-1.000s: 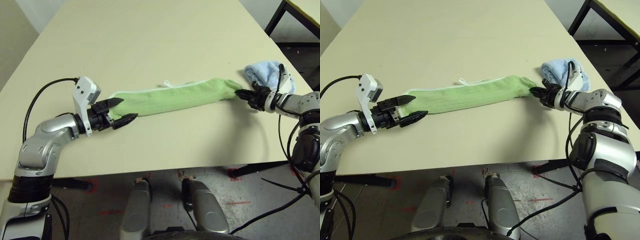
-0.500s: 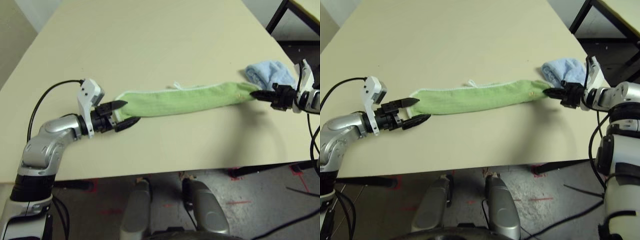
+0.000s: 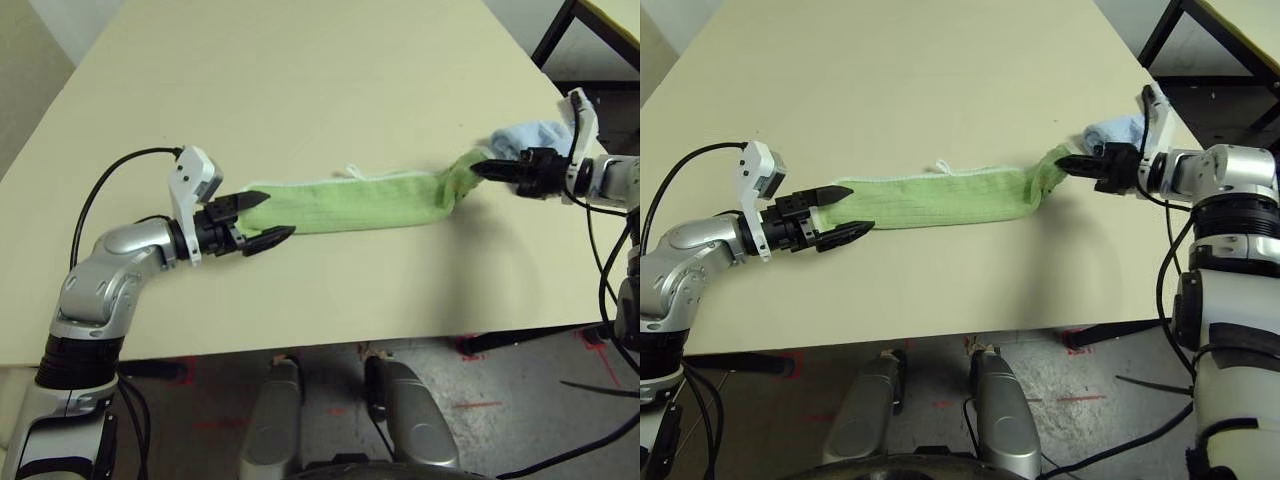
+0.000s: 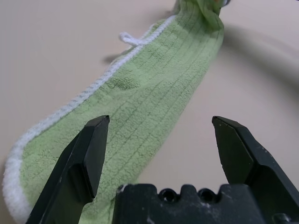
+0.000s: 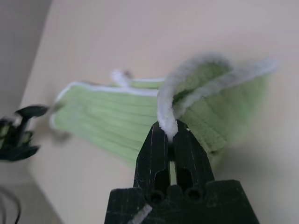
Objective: Fold the towel and set it aside.
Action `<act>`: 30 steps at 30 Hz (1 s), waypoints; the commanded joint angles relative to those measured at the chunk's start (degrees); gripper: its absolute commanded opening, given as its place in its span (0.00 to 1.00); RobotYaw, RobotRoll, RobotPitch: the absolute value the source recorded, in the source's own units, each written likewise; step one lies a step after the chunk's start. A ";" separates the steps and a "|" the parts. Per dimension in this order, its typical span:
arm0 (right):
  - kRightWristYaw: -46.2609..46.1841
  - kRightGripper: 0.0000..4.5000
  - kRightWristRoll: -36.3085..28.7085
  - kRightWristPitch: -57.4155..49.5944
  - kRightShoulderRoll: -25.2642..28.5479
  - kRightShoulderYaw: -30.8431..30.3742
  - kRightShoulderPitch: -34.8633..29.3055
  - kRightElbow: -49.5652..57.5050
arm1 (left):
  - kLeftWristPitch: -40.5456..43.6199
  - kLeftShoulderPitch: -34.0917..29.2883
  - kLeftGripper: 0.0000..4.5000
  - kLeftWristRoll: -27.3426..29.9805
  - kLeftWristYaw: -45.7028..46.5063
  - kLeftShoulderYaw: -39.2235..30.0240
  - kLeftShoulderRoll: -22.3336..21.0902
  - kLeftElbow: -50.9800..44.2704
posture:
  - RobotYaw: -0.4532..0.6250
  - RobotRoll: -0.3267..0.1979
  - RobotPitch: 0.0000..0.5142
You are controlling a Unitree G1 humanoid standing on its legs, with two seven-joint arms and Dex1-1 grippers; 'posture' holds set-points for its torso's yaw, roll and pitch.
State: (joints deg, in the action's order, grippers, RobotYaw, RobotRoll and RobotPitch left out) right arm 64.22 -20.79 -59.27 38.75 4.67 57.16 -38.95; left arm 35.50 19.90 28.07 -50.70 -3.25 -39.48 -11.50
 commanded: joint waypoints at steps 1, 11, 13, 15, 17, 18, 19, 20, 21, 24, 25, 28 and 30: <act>1.84 0.00 -1.65 -2.58 -1.77 -3.33 0.08 5.37 | 0.00 0.14 1.00 -0.16 -0.34 1.12 0.10 -0.59 | 0.54 0.62 0.30; 3.68 0.00 -3.94 -5.12 -9.12 -11.80 -0.64 13.56 | -0.15 -0.23 1.00 -0.47 0.24 1.49 0.40 -1.10 | 0.56 0.62 0.29; 3.51 0.00 -3.40 -4.44 -10.37 -12.87 -0.48 12.80 | 0.04 -0.33 1.00 -0.40 0.57 1.55 0.55 -1.41 | 0.57 0.62 0.30; 3.53 0.00 -2.96 -4.06 -11.27 -14.05 -0.47 12.39 | 0.19 -0.61 1.00 -0.27 0.88 1.47 0.61 -1.77 | 0.57 0.62 0.30; 3.81 0.00 -2.67 -3.60 -11.85 -15.24 -0.60 11.98 | 0.25 -0.92 1.00 -0.24 1.11 1.39 0.59 -2.03 | 0.58 0.62 0.30; 3.78 0.00 -2.52 -3.31 -12.09 -15.63 -0.69 11.85 | 0.26 -1.04 1.00 -0.22 1.20 1.36 0.59 -2.13 | 0.58 0.62 0.30; 3.75 0.00 -2.33 -2.99 -12.23 -16.01 -0.73 11.60 | 0.35 -1.06 1.00 -0.20 1.35 1.37 0.62 -2.24 | 0.58 0.62 0.30; 3.60 0.00 -2.03 -2.49 -12.41 -16.48 -0.77 11.30 | 0.42 -1.07 1.00 -0.17 1.49 1.39 0.66 -2.31 | 0.58 0.62 0.30; 3.37 0.00 -1.65 -1.90 -12.65 -16.83 -0.77 10.81 | 0.50 -1.05 1.00 -0.12 1.63 1.43 0.69 -2.38 | 0.59 0.62 0.30; 3.68 0.06 -0.78 -0.35 -12.77 -17.62 -0.91 10.42 | 0.64 -1.01 1.00 -0.03 1.88 1.49 0.77 -2.49 | 0.59 0.62 0.30; 4.07 0.13 -0.60 0.09 -12.62 -17.94 -1.00 10.57 | 0.68 -1.02 1.00 0.01 1.96 1.49 0.80 -2.54 | 0.58 0.62 0.30; 7.10 0.35 -0.66 2.52 -11.00 -18.74 -1.17 11.99 | 0.73 -1.02 1.00 0.07 2.14 1.61 0.88 -2.63 | 0.58 0.62 0.30; 14.74 0.52 -2.79 4.27 -7.23 -18.90 -0.90 15.27 | 0.77 -0.84 1.00 0.03 2.13 1.86 1.01 -2.47 | 0.58 0.62 0.30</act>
State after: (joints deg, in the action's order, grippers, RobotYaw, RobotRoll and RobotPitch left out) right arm 73.73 -22.08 -57.05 29.12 -13.94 56.36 -26.58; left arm 35.73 19.58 28.00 -48.58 -2.08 -38.68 -13.04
